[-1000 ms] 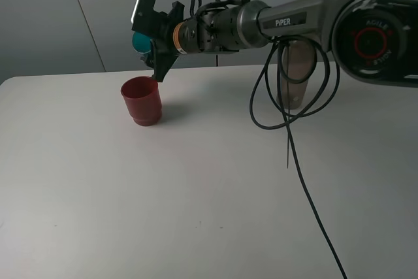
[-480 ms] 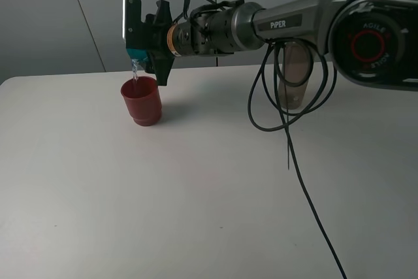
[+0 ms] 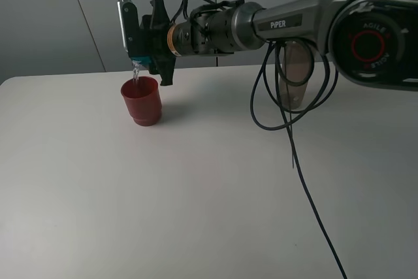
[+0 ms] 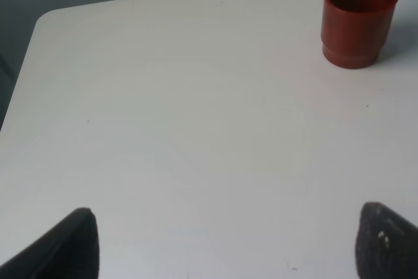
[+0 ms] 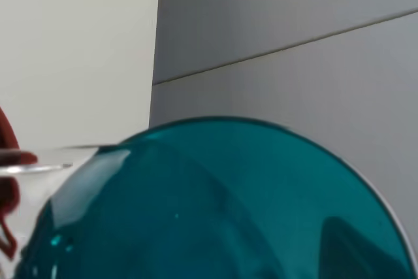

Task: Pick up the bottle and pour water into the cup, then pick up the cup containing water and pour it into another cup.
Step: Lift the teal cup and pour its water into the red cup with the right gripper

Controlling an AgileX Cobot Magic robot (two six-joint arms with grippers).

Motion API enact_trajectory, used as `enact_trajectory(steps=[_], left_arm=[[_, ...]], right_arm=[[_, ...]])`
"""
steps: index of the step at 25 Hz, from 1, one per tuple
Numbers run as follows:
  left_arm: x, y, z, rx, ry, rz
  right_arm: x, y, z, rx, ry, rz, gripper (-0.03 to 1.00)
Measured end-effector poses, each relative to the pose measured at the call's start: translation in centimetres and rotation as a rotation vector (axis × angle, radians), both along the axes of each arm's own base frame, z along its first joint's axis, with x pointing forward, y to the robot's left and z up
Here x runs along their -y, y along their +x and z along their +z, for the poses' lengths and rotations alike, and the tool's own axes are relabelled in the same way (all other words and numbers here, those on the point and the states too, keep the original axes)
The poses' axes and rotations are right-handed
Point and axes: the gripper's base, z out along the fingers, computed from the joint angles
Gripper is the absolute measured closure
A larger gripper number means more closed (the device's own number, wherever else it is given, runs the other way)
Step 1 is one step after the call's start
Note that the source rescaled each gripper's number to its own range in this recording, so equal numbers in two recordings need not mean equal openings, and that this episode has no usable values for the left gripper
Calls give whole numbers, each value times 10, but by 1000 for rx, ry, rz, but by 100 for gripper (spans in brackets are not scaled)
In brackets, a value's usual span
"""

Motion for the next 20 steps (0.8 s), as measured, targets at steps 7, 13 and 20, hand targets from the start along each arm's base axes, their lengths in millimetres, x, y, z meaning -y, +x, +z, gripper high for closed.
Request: enact_trajectory(steps=[7,13,20], left_arm=[[0,0,0,0,0,0],[0,0,0,0,0,0],[0,0,0,0,0,0]], right_arm=[[0,0,0,50,-48,32,88],[0,0,0,89,-84,58,88],[0,0,0,129,-121,85,88]])
